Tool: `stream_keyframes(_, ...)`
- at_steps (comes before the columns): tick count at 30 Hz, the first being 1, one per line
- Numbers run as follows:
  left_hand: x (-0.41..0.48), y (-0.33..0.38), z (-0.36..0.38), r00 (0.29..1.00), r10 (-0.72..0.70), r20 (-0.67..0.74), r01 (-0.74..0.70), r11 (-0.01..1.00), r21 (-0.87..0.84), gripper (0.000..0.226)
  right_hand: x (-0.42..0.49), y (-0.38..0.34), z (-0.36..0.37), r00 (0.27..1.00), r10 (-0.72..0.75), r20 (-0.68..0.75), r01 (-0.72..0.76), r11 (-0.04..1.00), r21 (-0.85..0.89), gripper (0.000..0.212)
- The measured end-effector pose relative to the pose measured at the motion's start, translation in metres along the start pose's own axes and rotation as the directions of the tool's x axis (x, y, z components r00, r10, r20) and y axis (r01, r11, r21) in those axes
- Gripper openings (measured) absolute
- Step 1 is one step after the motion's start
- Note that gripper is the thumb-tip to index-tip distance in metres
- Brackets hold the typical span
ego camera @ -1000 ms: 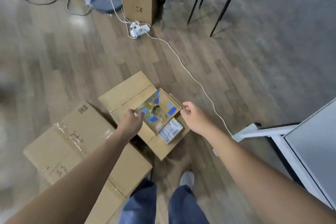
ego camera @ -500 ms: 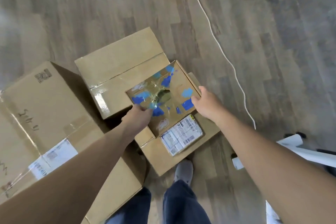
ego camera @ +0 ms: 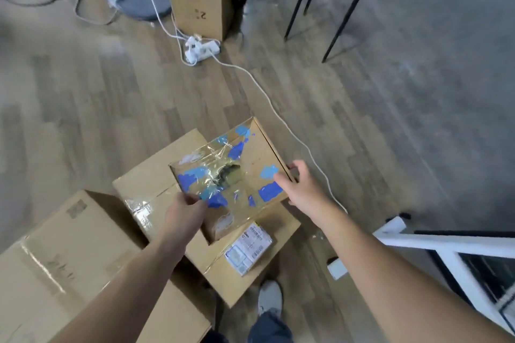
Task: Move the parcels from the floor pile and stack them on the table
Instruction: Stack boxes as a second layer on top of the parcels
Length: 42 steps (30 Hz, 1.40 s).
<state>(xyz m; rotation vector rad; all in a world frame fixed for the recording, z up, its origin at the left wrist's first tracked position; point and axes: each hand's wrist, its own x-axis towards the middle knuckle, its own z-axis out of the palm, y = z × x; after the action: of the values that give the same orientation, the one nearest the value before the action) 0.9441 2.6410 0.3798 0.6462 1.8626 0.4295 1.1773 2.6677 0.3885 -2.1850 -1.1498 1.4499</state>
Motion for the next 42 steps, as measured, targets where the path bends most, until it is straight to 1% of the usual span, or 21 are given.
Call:
stream_keyframes(3, -0.052, 0.053, -0.009, 0.993, 0.111, 0.039, -0.111, 0.994, 0.007, 0.007, -0.061, -0.026, -0.046, 0.996, -0.005, -0.093, 0.018, 0.990, 0.141, 0.039)
stream_keyframes(7, -0.123, 0.110, 0.004, 0.951, 0.272, 0.145, -0.275, 0.961, -0.002, 0.008, -0.138, -0.038, -0.109, 0.954, 0.033, -0.297, 0.047, 0.965, 0.257, 0.033)
stream_keyframes(9, -0.154, 0.126, 0.017, 0.920, 0.334, 0.204, -0.344, 0.939, 0.013, 0.014, -0.176, -0.035, -0.141, 0.908, 0.058, -0.415, 0.055, 0.966, 0.254, 0.032)
stream_keyframes(11, -0.186, 0.134, 0.033, 0.886, 0.383, 0.262, -0.403, 0.915, 0.028, 0.014, -0.215, -0.026, -0.172, 0.856, 0.081, -0.511, 0.063, 0.964, 0.258, 0.031)
stream_keyframes(14, -0.234, 0.137, 0.059, 0.828, 0.438, 0.351, -0.476, 0.879, 0.025, 0.012, -0.273, -0.002, -0.207, 0.813, 0.138, -0.565, 0.070, 0.941, 0.330, 0.029)
stream_keyframes(16, -0.268, 0.135, 0.076, 0.792, 0.457, 0.404, -0.507, 0.862, 0.020, 0.014, -0.311, 0.019, -0.225, 0.766, 0.169, -0.620, 0.086, 0.929, 0.360, 0.032)
stream_keyframes(19, -0.324, 0.128, 0.101, 0.703, 0.539, 0.464, -0.611, 0.792, 0.006, 0.018, -0.366, 0.055, -0.248, 0.667, 0.204, -0.717, 0.111, 0.924, 0.366, 0.033)
stream_keyframes(22, -0.381, 0.113, 0.129, 0.608, 0.604, 0.515, -0.667, 0.740, -0.080, 0.026, -0.414, 0.099, -0.268, 0.589, 0.245, -0.770, 0.139, 0.908, 0.395, 0.032)
stream_keyframes(23, -0.402, 0.106, 0.141, 0.587, 0.613, 0.530, -0.677, 0.730, -0.096, 0.029, -0.434, 0.118, -0.276, 0.561, 0.261, -0.786, 0.153, 0.900, 0.409, 0.031)
stream_keyframes(25, -0.442, 0.092, 0.163, 0.575, 0.593, 0.564, -0.664, 0.740, -0.102, 0.033, -0.467, 0.153, -0.289, 0.505, 0.293, -0.812, 0.193, 0.879, 0.437, 0.028)
stream_keyframes(26, -0.462, 0.082, 0.178, 0.564, 0.568, 0.599, -0.637, 0.761, -0.122, 0.034, -0.488, 0.174, -0.296, 0.474, 0.306, -0.826, 0.220, 0.867, 0.447, 0.026)
stream_keyframes(28, -0.505, 0.060, 0.207, 0.538, 0.487, 0.688, -0.576, 0.808, -0.121, 0.034, -0.531, 0.217, -0.309, 0.441, 0.322, -0.838, 0.246, 0.854, 0.458, 0.026)
stream_keyframes(30, -0.547, 0.036, 0.235, 0.504, 0.416, 0.757, -0.563, 0.823, -0.077, 0.035, -0.573, 0.264, -0.319, 0.433, 0.337, -0.836, 0.248, 0.847, 0.470, 0.035)
stream_keyframes(32, -0.590, 0.014, 0.263, 0.481, 0.380, 0.790, -0.559, 0.827, -0.057, 0.034, -0.611, 0.307, -0.328, 0.434, 0.352, -0.829, 0.235, 0.844, 0.482, 0.046)
stream_keyframes(34, -0.629, -0.006, 0.288, 0.457, 0.360, 0.813, -0.556, 0.829, -0.055, 0.031, -0.645, 0.347, -0.339, 0.415, 0.373, -0.830, 0.220, 0.844, 0.489, 0.052)
stream_keyframes(36, -0.665, -0.024, 0.311, 0.420, 0.362, 0.832, -0.572, 0.818, -0.068, 0.030, -0.676, 0.379, -0.348, 0.413, 0.395, -0.820, 0.183, 0.847, 0.500, 0.053)
stream_keyframes(38, -0.699, -0.038, 0.330, 0.373, 0.387, 0.843, -0.600, 0.794, -0.099, 0.028, -0.706, 0.404, -0.357, 0.409, 0.422, -0.809, 0.126, 0.852, 0.508, 0.048)
stream_keyframes(40, -0.729, -0.047, 0.347, 0.327, 0.423, 0.845, -0.638, 0.758, -0.133, 0.022, -0.729, 0.428, -0.365, 0.388, 0.422, -0.819, 0.074, 0.872, 0.484, 0.045)
stream_keyframes(42, -0.753, -0.050, 0.365, 0.280, 0.447, 0.850, -0.691, 0.708, -0.145, 0.021, -0.747, 0.449, -0.374, 0.368, 0.410, -0.835, 0.055, 0.887, 0.459, 0.048)
